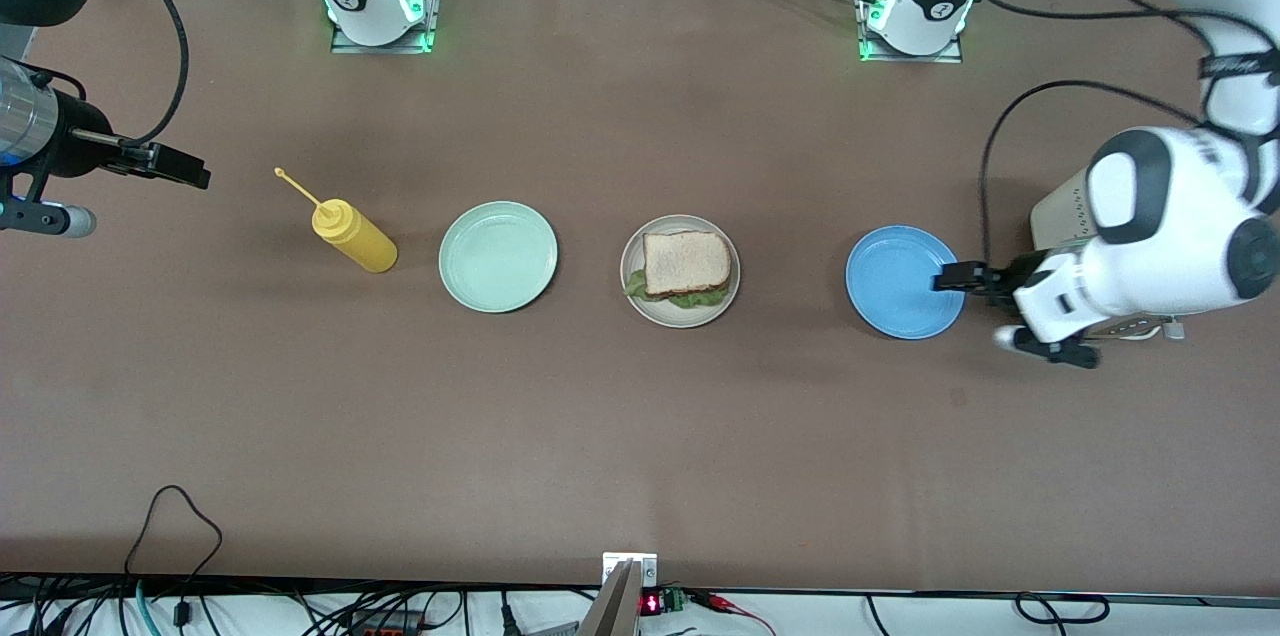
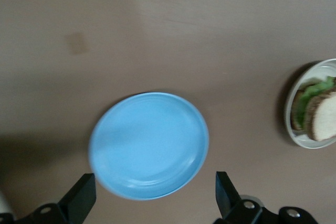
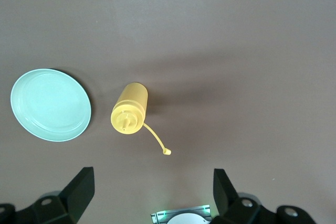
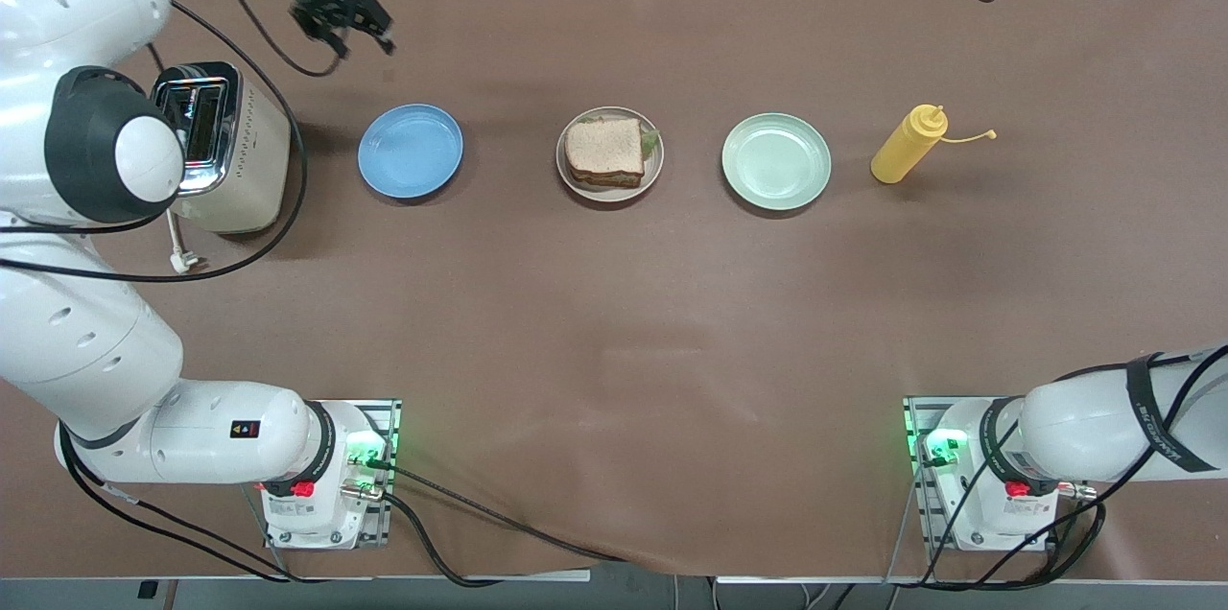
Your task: Make sandwich in beige plate with both arms
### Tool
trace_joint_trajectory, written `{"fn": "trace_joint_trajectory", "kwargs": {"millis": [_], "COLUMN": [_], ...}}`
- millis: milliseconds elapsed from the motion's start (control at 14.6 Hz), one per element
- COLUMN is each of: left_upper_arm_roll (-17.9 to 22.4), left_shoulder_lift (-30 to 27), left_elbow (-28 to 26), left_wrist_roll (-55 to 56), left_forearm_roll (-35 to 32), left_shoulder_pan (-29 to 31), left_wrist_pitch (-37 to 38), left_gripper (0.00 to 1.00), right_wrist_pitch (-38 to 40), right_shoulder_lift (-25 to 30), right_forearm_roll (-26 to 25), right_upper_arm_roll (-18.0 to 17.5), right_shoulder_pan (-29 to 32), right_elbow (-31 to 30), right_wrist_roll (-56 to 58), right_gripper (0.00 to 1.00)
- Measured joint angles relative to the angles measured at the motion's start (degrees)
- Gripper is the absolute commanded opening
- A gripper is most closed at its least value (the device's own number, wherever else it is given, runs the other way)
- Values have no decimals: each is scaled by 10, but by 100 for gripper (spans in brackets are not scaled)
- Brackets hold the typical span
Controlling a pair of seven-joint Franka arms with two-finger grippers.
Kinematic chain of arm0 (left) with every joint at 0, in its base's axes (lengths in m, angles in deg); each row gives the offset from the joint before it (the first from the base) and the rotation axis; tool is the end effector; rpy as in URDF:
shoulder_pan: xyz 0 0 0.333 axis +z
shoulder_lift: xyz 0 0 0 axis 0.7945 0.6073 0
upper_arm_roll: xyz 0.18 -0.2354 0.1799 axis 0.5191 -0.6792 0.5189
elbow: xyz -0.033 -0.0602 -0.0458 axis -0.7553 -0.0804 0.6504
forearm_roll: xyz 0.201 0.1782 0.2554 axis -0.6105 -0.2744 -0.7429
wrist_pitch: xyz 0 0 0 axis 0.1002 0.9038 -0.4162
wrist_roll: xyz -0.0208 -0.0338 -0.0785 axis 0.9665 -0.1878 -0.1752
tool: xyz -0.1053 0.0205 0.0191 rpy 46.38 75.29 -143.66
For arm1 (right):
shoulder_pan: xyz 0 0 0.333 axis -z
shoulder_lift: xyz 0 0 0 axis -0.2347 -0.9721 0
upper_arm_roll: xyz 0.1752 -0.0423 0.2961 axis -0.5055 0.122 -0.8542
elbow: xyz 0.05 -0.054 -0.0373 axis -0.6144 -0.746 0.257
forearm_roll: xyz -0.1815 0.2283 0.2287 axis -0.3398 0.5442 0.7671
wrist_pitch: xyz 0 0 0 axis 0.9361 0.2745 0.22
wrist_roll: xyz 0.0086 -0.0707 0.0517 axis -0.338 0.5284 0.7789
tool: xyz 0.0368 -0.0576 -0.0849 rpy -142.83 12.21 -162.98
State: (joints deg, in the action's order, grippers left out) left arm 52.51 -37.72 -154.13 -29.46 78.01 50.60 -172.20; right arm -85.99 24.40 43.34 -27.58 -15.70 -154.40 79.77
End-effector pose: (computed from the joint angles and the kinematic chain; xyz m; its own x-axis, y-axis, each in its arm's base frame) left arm 0.6309 -0.0107 0.4205 0.9758 -0.1807 -0.1233 -0.1506 -0.9637 0.2205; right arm 0.5570 0.0015 0.5876 0.9684 -0.1629 -0.1887 -0.1579 -0.9866 0.0413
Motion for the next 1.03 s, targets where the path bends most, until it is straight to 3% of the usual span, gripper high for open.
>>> {"fn": "trace_joint_trajectory", "kwargs": {"millis": [137, 481, 756, 1031], "left_upper_arm_roll": [33, 38, 35, 36], "left_shoulder_lift": [-22, -71, -114, -134], "left_elbow": [33, 124, 133, 122], "left_wrist_roll": [6, 93, 149, 160], "left_forearm_roll": [-36, -73, -74, -74], "left_shoulder_pan": [-23, -36, -41, -40], "left_wrist_pitch": [33, 144, 214, 224], "left_gripper": [100, 100, 100, 100], "right_wrist_pitch": [0, 0, 0, 0], "right_shoulder_lift": [0, 0, 0, 0], "right_forearm_roll": [0, 0, 0, 0], "right_upper_arm_roll": [0, 0, 0, 0], "right_shoulder_pan": [0, 0, 0, 0], "right_elbow": [0, 0, 0, 0], "right_wrist_roll": [0, 0, 0, 0], "right_gripper": [100, 100, 100, 100]}}
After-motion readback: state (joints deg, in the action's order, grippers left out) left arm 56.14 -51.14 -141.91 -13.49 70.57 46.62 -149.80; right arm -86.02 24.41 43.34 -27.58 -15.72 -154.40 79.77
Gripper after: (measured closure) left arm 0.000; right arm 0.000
